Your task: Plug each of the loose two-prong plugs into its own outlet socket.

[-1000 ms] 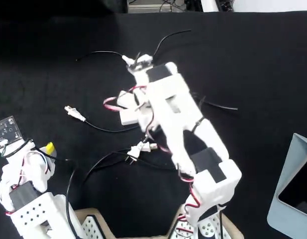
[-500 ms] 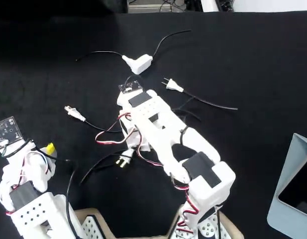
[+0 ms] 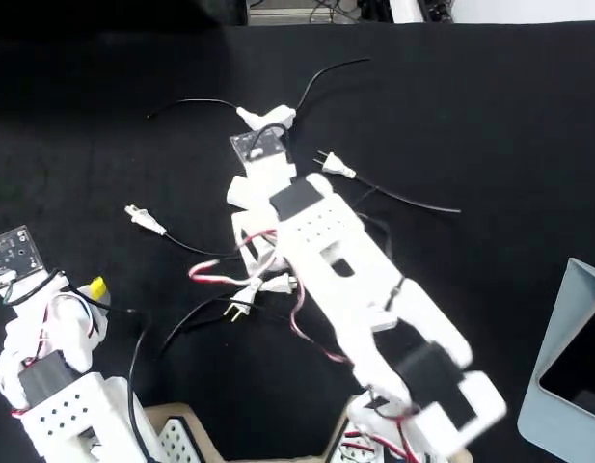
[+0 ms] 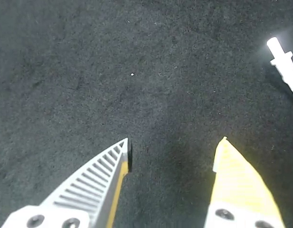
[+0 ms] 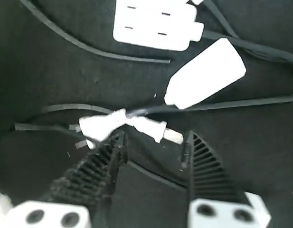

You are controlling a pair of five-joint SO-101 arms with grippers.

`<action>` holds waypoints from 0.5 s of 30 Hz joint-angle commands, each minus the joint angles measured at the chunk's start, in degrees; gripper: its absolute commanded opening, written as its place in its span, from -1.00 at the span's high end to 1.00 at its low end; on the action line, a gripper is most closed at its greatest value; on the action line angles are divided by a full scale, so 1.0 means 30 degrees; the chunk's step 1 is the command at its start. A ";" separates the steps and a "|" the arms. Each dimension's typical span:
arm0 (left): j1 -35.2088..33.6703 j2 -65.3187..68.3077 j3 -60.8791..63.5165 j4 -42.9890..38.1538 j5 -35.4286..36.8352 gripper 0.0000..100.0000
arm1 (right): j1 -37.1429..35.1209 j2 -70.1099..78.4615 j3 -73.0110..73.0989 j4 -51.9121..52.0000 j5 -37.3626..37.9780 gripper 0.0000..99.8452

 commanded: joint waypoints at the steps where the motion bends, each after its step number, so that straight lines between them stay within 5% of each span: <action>1: -0.0015 -0.0176 -0.0073 -0.0410 0.0000 0.43 | -0.0293 -0.1919 0.1451 -0.0029 0.4513 0.67; 8: -0.0015 -0.0176 -0.0044 -0.0410 0.0000 0.43 | -0.0293 -0.2154 0.3795 -0.0967 1.2542 0.67; 15: -0.0015 -0.0176 -0.0044 -0.0410 -0.0029 0.43 | -0.0293 -0.2125 0.5963 -0.4337 1.6264 0.67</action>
